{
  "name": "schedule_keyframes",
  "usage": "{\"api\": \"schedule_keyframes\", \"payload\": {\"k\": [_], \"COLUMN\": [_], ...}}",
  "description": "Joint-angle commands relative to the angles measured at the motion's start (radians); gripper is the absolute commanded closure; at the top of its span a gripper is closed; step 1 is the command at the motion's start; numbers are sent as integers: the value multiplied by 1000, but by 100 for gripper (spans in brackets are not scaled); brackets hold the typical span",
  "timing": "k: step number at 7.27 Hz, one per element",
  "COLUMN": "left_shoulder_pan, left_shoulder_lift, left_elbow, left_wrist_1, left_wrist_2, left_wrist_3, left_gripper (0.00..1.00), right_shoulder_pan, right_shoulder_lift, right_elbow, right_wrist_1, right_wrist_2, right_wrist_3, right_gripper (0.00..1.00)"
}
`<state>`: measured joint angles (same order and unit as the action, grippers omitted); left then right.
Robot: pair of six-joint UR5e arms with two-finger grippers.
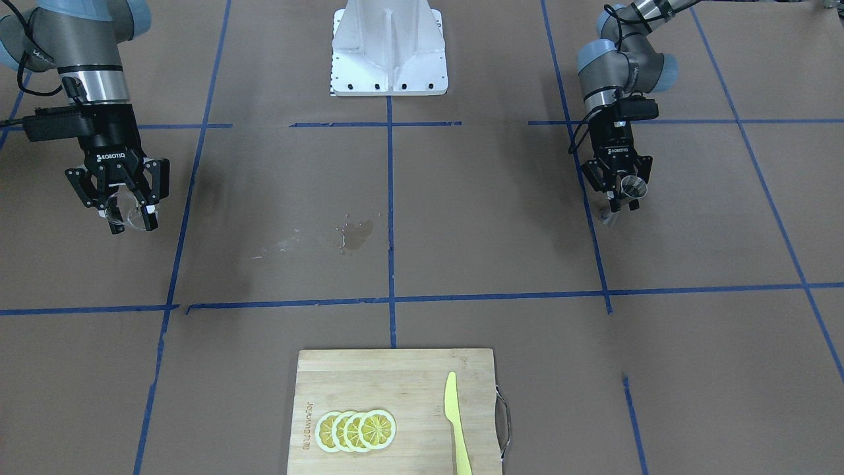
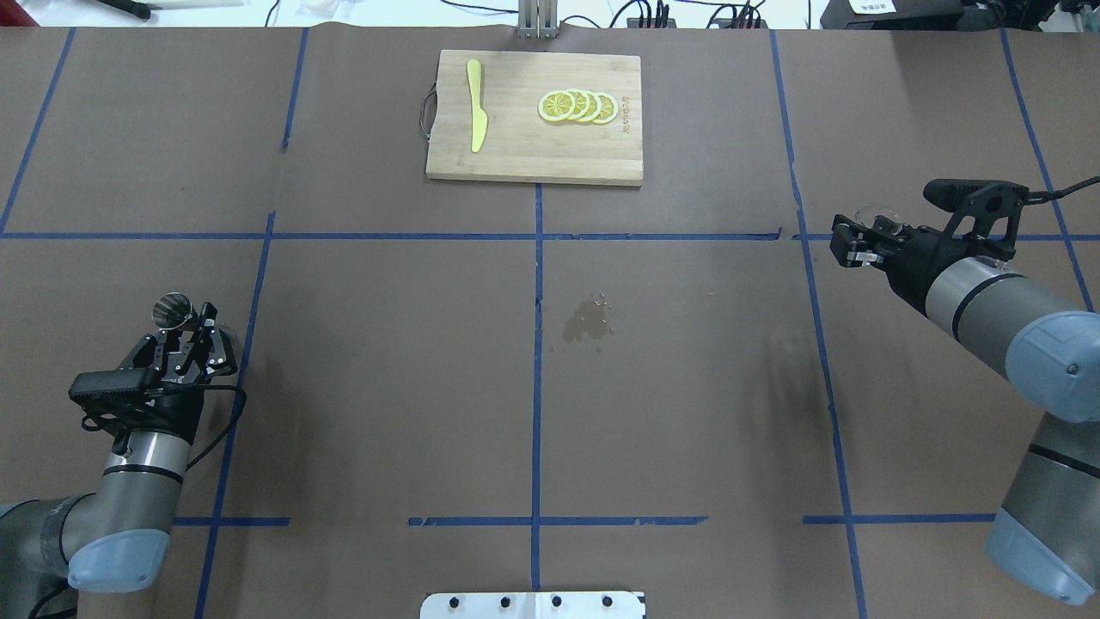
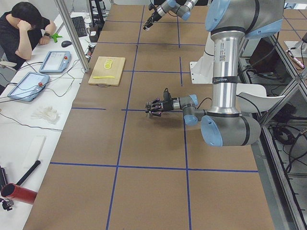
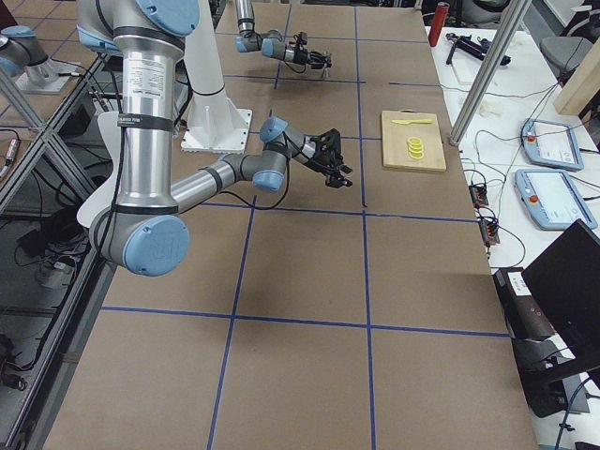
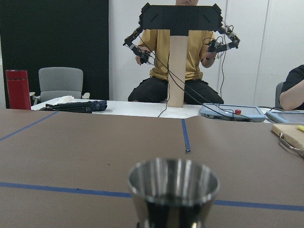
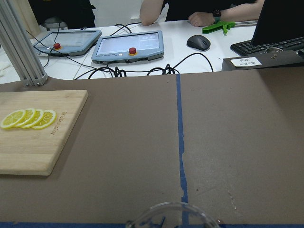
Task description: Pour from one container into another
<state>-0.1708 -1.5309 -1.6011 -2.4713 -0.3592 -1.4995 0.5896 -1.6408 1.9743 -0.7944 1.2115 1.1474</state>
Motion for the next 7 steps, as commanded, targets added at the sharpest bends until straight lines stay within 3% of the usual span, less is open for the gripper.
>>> {"api": "schedule_keyframes", "payload": {"k": [1, 2, 3, 7], "left_shoulder_pan": [-1, -1, -3, -7], "left_shoulder_lift": [2, 2, 5, 128], "left_elbow": [-6, -11, -17, -160], "left_wrist_1": [0, -9, -9, -17], "left_wrist_2": [-7, -26, -44, -229], "left_wrist_3": [16, 45, 50, 134], "left_gripper": [33, 22, 1, 0], "right_shoulder_pan": [-7, -33, -69, -148], "right_shoulder_lift": [-7, -20, -24, -59], "right_elbow": [-2, 0, -5, -11], "right_wrist_1": [1, 1, 1, 18], "right_wrist_2": [-21, -58, -107, -223], "right_wrist_3": [0, 5, 14, 18], "right_gripper": [100, 100, 100, 100]}}
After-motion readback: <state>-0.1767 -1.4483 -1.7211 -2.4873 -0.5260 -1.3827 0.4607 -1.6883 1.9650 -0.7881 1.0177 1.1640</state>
